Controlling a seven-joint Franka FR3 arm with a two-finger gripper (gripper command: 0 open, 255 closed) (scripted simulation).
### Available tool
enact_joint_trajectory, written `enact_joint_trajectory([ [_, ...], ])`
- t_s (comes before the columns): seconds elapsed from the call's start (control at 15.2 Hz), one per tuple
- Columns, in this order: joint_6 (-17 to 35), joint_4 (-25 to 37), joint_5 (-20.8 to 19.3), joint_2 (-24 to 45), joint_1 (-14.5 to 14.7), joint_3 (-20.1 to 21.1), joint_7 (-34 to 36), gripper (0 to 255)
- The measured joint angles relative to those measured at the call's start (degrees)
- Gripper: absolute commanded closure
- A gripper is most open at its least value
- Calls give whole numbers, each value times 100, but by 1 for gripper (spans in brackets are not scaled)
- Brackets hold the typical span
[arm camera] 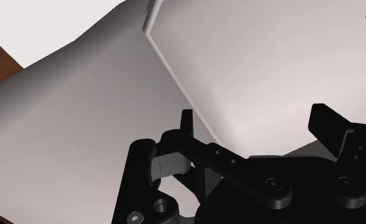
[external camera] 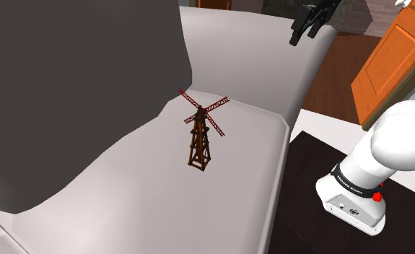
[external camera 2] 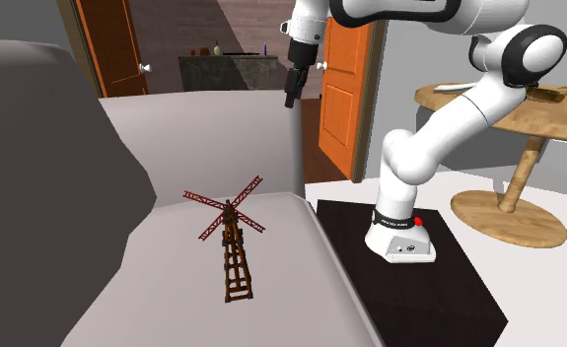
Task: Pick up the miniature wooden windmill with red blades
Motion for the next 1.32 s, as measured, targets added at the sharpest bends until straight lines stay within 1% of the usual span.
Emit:
enact_joint_trajectory([
  [0.2, 139, -39, 74, 117, 74, 70, 22, 0],
  [0.66, 815, -9, 456, 891, 471, 479, 117, 0],
  [1.32, 1769, 476, 829, 2371, 969, 1129, 227, 0],
])
